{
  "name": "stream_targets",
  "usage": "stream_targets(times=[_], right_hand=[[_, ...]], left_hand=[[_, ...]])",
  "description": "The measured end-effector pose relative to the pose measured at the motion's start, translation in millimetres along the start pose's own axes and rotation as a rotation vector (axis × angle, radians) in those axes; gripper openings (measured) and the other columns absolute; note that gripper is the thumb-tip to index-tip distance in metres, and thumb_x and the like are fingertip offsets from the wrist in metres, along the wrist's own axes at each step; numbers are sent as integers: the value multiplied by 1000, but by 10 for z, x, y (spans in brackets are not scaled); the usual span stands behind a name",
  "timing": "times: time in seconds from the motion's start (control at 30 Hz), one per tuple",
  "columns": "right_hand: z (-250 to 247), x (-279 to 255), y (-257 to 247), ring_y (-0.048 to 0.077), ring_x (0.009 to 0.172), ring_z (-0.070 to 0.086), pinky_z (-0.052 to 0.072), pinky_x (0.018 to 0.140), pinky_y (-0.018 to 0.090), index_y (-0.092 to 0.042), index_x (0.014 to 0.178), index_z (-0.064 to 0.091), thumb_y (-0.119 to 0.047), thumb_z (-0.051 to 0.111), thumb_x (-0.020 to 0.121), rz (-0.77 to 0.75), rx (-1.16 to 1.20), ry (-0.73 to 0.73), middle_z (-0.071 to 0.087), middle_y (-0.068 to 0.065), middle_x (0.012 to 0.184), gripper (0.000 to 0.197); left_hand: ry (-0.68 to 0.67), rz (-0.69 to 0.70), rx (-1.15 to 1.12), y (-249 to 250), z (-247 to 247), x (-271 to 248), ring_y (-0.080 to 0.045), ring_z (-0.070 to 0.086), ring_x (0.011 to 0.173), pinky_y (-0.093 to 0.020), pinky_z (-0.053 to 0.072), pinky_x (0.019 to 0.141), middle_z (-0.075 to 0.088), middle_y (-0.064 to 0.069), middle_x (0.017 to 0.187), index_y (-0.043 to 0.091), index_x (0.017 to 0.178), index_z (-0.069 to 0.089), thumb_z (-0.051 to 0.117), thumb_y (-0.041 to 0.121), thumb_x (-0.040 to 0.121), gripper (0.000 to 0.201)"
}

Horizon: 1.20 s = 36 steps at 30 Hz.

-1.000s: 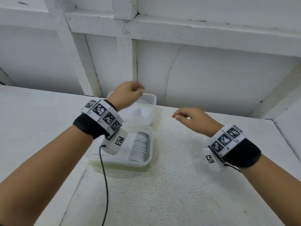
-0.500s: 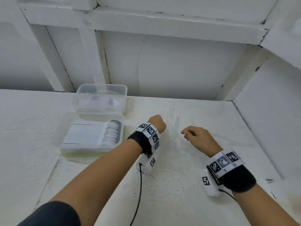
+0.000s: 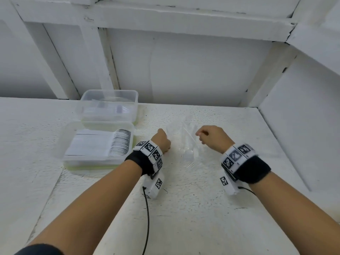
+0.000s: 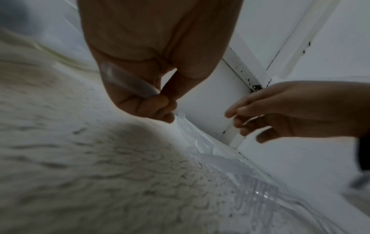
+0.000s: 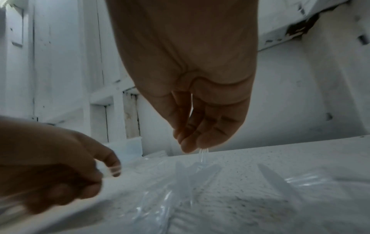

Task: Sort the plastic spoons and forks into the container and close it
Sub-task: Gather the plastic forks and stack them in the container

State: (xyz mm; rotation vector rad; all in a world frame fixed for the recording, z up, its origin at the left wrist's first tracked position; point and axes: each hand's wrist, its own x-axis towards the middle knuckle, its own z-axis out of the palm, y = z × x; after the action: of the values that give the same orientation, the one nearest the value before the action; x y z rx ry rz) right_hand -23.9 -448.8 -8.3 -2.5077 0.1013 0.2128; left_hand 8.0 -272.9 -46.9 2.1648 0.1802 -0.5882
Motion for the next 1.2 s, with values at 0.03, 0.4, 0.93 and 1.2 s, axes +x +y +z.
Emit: stream_targets(times=[0.03, 0.4, 0.93, 1.2], right_hand=[[26, 134, -37, 21, 96, 60, 47, 86, 29, -7, 107, 65, -9, 43, 95, 15, -19, 5, 63, 5, 106, 25], [316, 654, -183, 26, 72, 53, 41, 65, 29, -5, 82, 53, -23, 46, 95, 110, -313, -68, 57, 10, 80, 23], [66, 542, -84, 17, 68, 62, 55, 66, 32, -15, 77, 37, -5, 44, 90, 201, 542, 269, 57, 12, 88, 18], [-32, 319, 185, 15, 59, 40, 33, 49, 25, -16, 94, 41, -12, 40, 91, 162, 337, 106, 50, 7, 83, 5]], left_hand=[[7, 3, -12, -51, -9, -22, -16, 42, 57, -25, 37, 51, 54, -12, 86, 8, 99, 34, 38, -3, 89, 15], [13, 5, -65, -290, -75, -137, -14, 39, 60, -24, 34, 53, 51, -6, 81, 15, 86, 42, 37, 6, 90, 11], [70, 157, 215, 59, 86, 178, -17, 46, 75, -17, 29, 52, 46, 2, 70, 19, 62, 39, 50, 17, 90, 30], [-43, 56, 409, 168, 281, 252, -22, 52, 82, -28, 40, 70, 51, -6, 88, 6, 100, 52, 57, 48, 87, 44]])
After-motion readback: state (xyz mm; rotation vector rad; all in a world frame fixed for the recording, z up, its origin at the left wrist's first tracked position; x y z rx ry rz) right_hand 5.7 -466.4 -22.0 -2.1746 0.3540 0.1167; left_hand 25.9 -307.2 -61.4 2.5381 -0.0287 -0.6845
